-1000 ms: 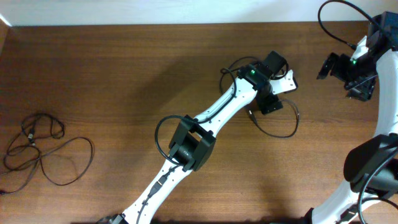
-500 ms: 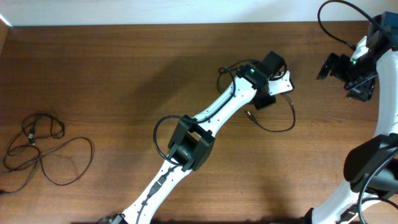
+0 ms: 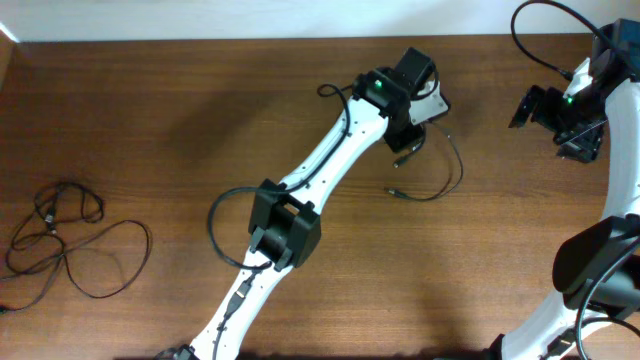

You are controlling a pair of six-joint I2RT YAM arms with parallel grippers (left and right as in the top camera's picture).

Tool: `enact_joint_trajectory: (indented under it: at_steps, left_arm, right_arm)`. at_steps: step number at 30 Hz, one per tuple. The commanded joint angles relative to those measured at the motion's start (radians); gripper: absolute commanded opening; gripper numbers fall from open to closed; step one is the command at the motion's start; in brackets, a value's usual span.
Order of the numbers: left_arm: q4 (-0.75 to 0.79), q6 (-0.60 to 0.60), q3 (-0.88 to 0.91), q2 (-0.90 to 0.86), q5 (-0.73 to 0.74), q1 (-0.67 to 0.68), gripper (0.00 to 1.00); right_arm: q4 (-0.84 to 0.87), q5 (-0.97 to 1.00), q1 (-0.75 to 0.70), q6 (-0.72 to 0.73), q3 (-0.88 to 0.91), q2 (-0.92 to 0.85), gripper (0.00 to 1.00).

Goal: Untangle cables

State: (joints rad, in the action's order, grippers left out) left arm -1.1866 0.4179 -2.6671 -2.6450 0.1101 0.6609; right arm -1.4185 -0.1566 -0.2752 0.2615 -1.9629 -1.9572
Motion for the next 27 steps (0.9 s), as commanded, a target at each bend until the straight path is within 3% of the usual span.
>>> enact_joint_trajectory:
  at_steps: [1, 3, 11, 17, 19, 25, 27]
  left_arm:
    - [0.016, -0.036, -0.013, 0.048, 0.008, -0.019, 0.43]
    - [0.051, -0.045, -0.002, 0.018, 0.072, -0.011, 0.47]
    - [0.141, -0.066, -0.002, -0.116, 0.072, 0.032, 0.62]
    - [0.154, -0.066, -0.002, -0.161, -0.032, 0.032, 0.68]
    - [0.152, -0.066, -0.002, -0.168, -0.031, 0.032, 0.61]
    - [0.041, -0.066, -0.002, -0.171, -0.029, 0.032, 0.28]
    - [-0.004, -0.066, -0.002, -0.171, -0.029, 0.03, 0.27]
  right_arm:
    - [-0.004, -0.005, 0.0, -0.004, -0.004, 0.026, 0.99]
    - [-0.004, -0.005, 0.0, -0.004, -0.004, 0.026, 0.99]
    - [-0.014, -0.005, 0.0, -0.022, -0.004, 0.026, 0.99]
    - [-0.015, -0.005, 0.0, -0.022, -0.003, 0.026, 0.99]
    - [-0.016, -0.005, 0.0, -0.023, -0.003, 0.026, 0.99]
    - [-0.018, -0.005, 0.0, -0.023, -0.003, 0.026, 0.99]
    - [-0.018, -0.005, 0.0, -0.027, -0.003, 0.026, 0.99]
